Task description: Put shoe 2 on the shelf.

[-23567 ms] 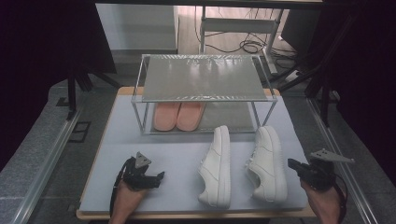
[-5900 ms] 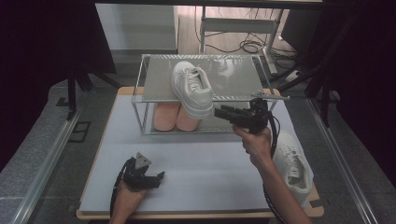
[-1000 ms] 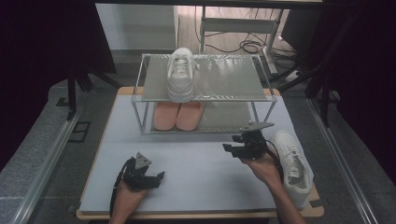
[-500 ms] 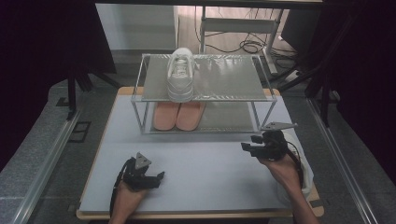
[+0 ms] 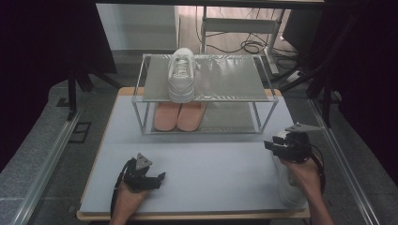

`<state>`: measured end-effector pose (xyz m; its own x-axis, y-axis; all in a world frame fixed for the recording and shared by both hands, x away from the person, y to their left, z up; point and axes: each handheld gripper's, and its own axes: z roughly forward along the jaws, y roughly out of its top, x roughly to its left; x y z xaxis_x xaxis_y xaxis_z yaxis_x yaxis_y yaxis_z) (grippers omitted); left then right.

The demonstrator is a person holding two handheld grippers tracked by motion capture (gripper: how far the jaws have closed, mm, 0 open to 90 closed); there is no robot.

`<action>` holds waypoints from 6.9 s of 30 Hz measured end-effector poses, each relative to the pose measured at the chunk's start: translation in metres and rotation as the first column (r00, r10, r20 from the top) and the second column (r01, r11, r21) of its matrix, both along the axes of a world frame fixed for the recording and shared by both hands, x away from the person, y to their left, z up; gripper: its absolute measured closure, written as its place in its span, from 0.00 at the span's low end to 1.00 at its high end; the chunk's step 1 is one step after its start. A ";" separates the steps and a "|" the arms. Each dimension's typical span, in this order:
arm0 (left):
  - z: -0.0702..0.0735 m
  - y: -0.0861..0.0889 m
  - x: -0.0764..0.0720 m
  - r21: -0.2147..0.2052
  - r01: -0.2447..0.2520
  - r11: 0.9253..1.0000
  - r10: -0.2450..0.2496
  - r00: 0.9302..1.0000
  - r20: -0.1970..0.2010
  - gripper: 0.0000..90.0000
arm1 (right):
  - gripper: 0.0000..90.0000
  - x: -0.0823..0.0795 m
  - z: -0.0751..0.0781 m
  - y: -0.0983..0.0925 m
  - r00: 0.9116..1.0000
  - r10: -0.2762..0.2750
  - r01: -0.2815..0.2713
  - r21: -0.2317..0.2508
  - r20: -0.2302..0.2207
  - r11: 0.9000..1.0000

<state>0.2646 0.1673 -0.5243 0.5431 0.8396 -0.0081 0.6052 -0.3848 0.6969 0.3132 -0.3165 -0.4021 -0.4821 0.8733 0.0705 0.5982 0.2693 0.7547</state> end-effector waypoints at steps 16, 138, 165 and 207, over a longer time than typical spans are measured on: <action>0.000 0.000 0.000 -0.002 -0.002 1.000 0.002 1.000 -0.002 0.16 | 0.97 -0.010 -0.002 -0.068 0.983 -0.183 0.183 0.015 -0.014 0.983; 0.000 0.000 0.000 -0.005 -0.004 1.000 0.004 1.000 0.000 0.16 | 1.00 0.021 -0.081 0.098 0.960 0.209 -0.201 0.064 -0.184 0.978; 0.000 0.000 0.000 -0.003 -0.001 1.000 0.001 1.000 -0.001 0.17 | 0.89 0.009 -0.055 0.091 0.945 0.276 -0.269 0.061 -0.178 0.961; 0.000 0.000 0.000 -0.002 -0.001 1.000 0.001 1.000 0.003 0.17 | 0.70 -0.013 -0.038 0.112 0.876 0.382 -0.410 -0.037 -0.294 0.911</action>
<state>0.2643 0.1668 -0.5244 0.5424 0.8401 -0.0085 0.6037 -0.3827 0.6994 0.2999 -0.2049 -0.4397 -0.7625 0.6223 0.1770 0.6053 0.5895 0.5349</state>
